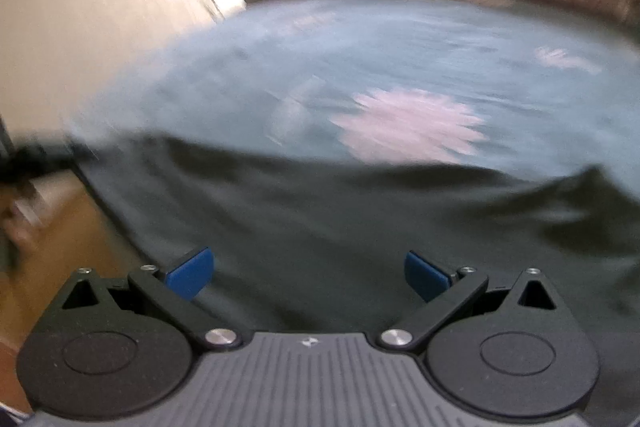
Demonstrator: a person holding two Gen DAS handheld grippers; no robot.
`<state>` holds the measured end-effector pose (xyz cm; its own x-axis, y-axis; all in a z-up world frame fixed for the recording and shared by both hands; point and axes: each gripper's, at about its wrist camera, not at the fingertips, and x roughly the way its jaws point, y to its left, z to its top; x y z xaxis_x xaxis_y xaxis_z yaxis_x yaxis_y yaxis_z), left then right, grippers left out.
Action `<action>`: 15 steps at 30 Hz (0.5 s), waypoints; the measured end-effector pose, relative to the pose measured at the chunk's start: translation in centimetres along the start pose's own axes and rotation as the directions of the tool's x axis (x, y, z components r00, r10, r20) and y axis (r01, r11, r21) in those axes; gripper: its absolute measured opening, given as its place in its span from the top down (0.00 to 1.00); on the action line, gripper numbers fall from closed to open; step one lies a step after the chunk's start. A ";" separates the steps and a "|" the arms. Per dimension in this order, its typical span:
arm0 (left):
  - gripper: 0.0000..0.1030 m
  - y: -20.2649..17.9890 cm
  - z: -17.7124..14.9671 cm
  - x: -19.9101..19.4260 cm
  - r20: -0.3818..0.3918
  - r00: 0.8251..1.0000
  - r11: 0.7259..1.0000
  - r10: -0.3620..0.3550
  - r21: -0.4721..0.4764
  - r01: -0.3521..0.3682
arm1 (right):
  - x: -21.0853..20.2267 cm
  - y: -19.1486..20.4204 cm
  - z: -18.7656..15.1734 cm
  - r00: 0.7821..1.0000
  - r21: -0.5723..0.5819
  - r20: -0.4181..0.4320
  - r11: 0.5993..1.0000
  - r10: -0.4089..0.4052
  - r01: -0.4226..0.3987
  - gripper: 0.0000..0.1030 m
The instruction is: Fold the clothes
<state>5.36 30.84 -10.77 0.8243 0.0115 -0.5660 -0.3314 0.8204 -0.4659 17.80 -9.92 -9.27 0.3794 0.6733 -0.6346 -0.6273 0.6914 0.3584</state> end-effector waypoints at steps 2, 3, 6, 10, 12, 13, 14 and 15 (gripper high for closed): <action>0.96 0.0 -0.1 0.0 -0.015 1.000 0.999 0.000 0.044 0.001 | 1.2 1.4 1.2 0.987 0.067 -0.012 0.985 0.158 -0.156 0.00; 0.96 0.1 -0.3 0.0 -0.021 1.000 0.998 0.002 0.057 -0.001 | 2.1 2.3 1.7 0.972 0.095 -0.022 0.968 0.235 -0.232 0.00; 0.96 1.2 -0.6 1.1 -0.050 0.999 1.000 -0.006 0.027 0.007 | 5.6 4.9 3.0 0.916 0.172 -0.071 0.910 0.395 -0.378 0.00; 0.95 2.9 -0.9 2.6 -0.075 0.997 0.999 -0.034 -0.041 0.031 | 10.1 8.1 3.8 0.906 0.210 -0.135 0.905 0.402 -0.370 0.00; 0.93 3.6 -0.9 2.8 -0.074 0.995 0.996 -0.059 -0.077 0.053 | 11.9 8.9 3.5 0.911 0.235 -0.166 0.912 0.378 -0.336 0.00; 0.93 4.0 -1.0 2.9 -0.073 0.995 0.993 -0.074 -0.096 0.067 | 12.7 9.0 3.2 0.914 0.257 -0.187 0.916 0.360 -0.309 0.00; 0.92 4.3 -1.0 2.9 -0.071 0.994 0.990 -0.089 -0.115 0.080 | 13.2 9.0 2.8 0.914 0.279 -0.200 0.915 0.353 -0.293 0.00; 0.92 4.8 -1.1 3.1 -0.073 0.991 0.986 -0.108 -0.138 0.097 | 13.2 9.1 2.4 0.915 0.286 -0.190 0.912 0.356 -0.296 0.00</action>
<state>5.80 34.16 -15.48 0.8196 -0.1191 -0.5604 -0.3096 0.7309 -0.6082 18.68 5.90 -12.72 -0.0055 0.8125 -0.5829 -0.4896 0.5061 0.7100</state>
